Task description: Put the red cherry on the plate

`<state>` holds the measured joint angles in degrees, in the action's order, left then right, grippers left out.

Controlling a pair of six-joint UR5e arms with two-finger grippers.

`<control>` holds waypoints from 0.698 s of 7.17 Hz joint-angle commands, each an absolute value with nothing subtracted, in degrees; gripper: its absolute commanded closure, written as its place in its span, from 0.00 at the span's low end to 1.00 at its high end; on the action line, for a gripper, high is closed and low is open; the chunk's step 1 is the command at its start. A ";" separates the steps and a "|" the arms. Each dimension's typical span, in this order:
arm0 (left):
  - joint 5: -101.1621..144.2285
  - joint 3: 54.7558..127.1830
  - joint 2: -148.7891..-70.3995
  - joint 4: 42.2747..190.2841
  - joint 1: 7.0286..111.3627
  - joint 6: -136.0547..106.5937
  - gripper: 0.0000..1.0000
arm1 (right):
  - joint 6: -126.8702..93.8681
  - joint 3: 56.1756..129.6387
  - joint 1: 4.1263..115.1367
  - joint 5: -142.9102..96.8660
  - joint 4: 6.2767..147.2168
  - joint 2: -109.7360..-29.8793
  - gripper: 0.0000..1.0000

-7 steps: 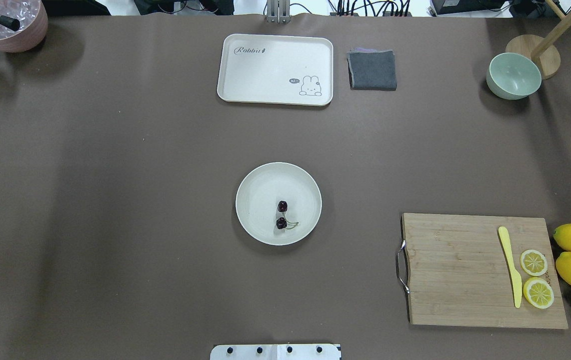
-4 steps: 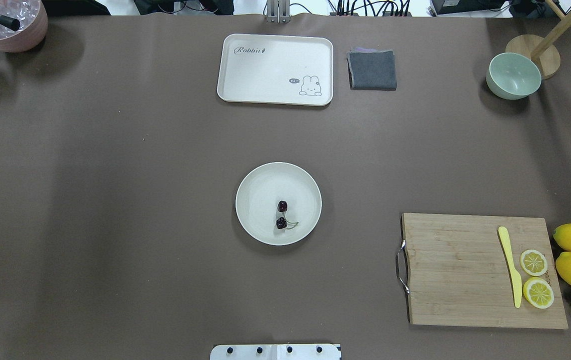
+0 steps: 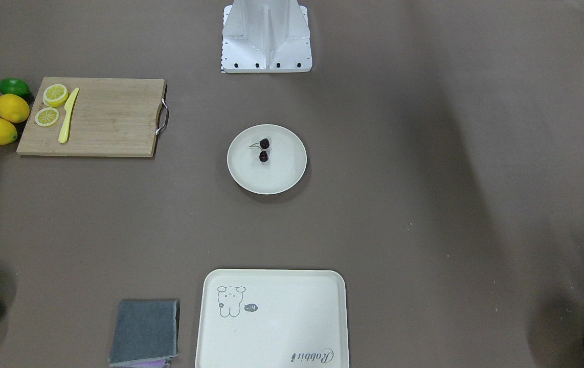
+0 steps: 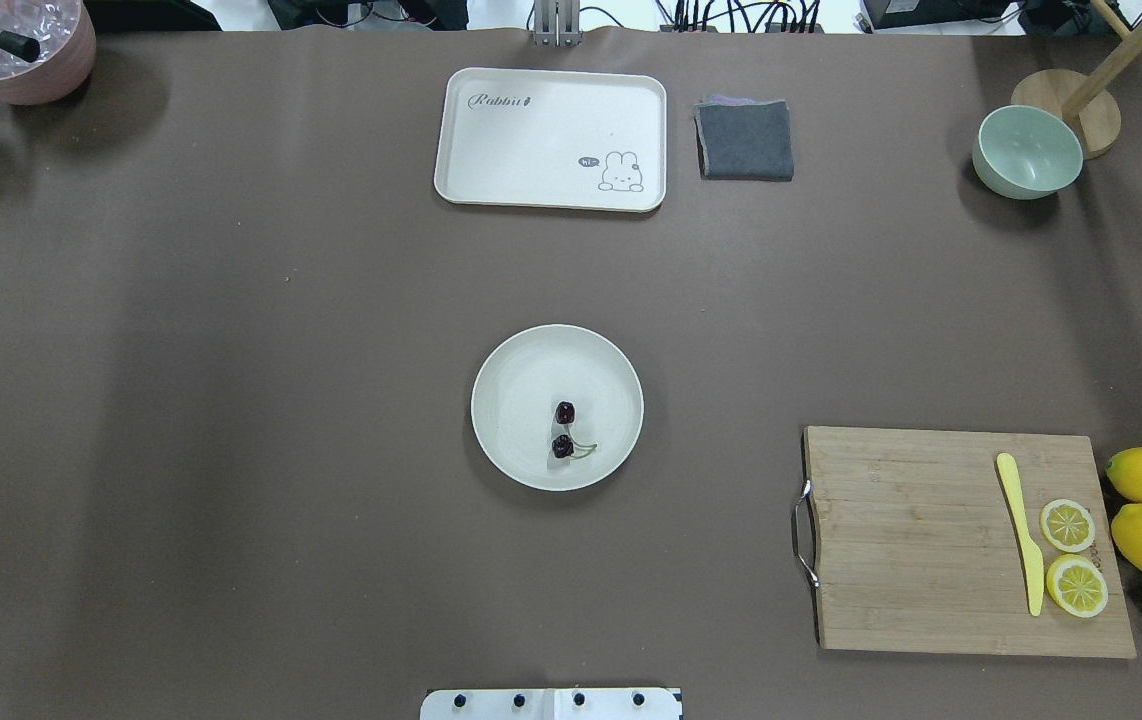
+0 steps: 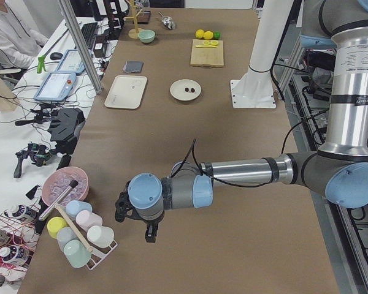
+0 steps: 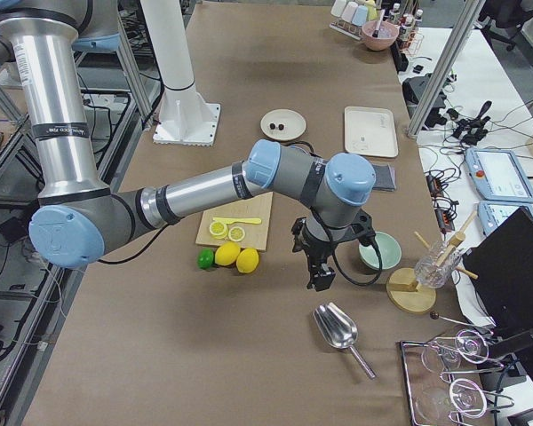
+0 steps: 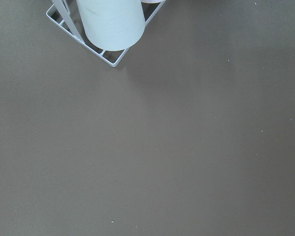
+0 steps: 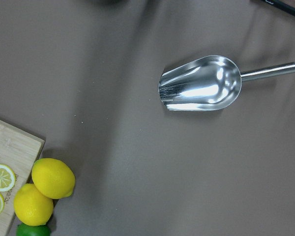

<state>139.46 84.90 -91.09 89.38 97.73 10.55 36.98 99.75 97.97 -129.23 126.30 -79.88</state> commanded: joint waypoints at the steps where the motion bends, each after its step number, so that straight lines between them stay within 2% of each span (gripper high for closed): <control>1: 139.48 85.16 -91.32 88.07 98.52 10.63 0.02 | 34.54 100.02 97.65 -129.55 126.21 -79.80 0.00; 5: 139.66 86.13 -90.79 88.59 98.52 11.16 0.02 | 34.45 99.49 97.65 -129.64 122.96 -81.12 0.00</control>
<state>139.83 85.64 -91.09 88.27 98.45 10.88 34.47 99.46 97.65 -129.57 123.26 -80.88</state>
